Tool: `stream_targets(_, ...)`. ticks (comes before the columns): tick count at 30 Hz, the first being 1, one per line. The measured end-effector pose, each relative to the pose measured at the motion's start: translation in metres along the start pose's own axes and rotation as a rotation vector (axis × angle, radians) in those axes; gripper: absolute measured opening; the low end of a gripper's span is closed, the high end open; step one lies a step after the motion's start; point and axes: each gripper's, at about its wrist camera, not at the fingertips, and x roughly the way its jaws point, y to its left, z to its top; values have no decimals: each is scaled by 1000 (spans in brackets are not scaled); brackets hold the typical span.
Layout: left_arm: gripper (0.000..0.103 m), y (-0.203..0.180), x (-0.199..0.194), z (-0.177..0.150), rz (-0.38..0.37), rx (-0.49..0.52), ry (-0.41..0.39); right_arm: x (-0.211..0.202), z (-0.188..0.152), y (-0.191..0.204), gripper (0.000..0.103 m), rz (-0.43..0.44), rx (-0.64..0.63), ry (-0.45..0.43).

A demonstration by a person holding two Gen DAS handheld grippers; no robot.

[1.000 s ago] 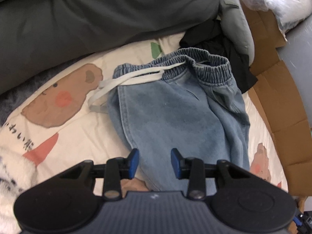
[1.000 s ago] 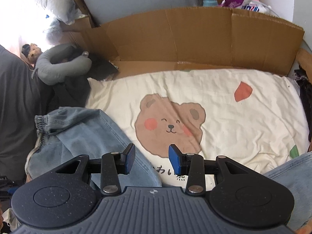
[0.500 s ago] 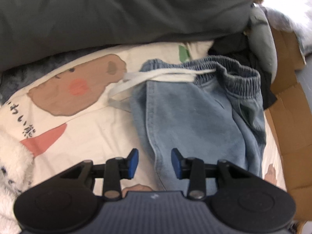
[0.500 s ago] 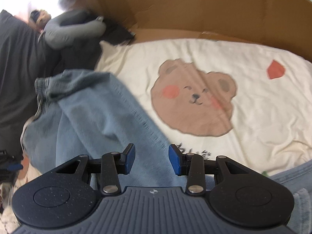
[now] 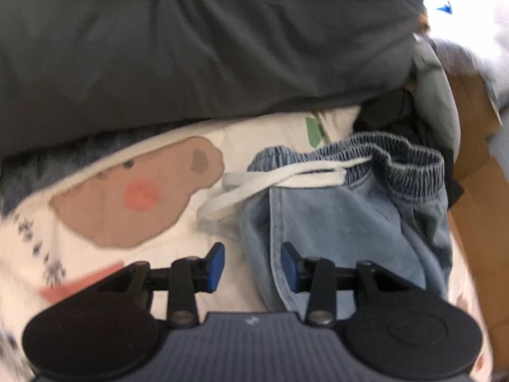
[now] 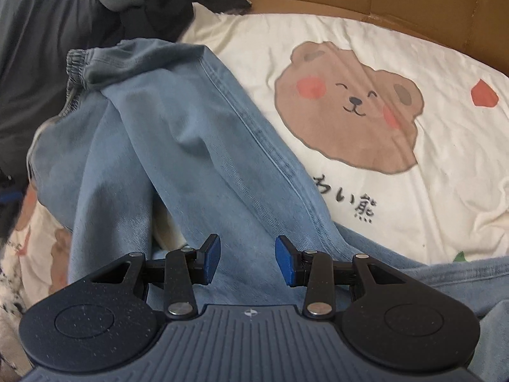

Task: Fold clothes

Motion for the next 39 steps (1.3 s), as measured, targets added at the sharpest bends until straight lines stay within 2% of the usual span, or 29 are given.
stream_targets(3,42,-3,7,11,29,114,-10,-1,0,-3,45,-14,6,1)
stream_targets(5,45,-1,10,19,36,143,-20,-1,0,-4,45,-19,-1,3)
stream_targets(8,46,0,21,27,91,223,-15,0,-2,-6,45,-30,-11,10)
stream_targets(11,46,-1,31,33,77,299,13,2,-3,-6,45,-31,-12,16)
stream_targets(15,53,-18,42,40,96,477,33,5,-4,-3,45,-31,-25,17)
stream_targets(21,53,-36,61,39,93,686,53,9,-4,0,46,-2,4,7)
stream_targets(23,53,-39,65,36,77,736,54,10,-5,1,52,18,2,14)
stream_targets(24,50,-39,66,35,71,747,64,11,-6,2,56,28,1,19)
stream_targets(26,32,-39,66,32,58,769,84,13,-8,0,61,33,8,26)
stream_targets(27,16,-38,67,30,52,780,94,14,-10,-1,63,33,12,29)
stream_targets(30,12,-40,58,26,51,793,87,16,-12,-6,70,27,26,31)
stream_targets(35,11,-50,29,33,34,764,78,17,-12,-12,72,17,51,30)
stream_targets(39,12,-61,14,43,8,697,134,18,-13,-12,72,21,52,32)
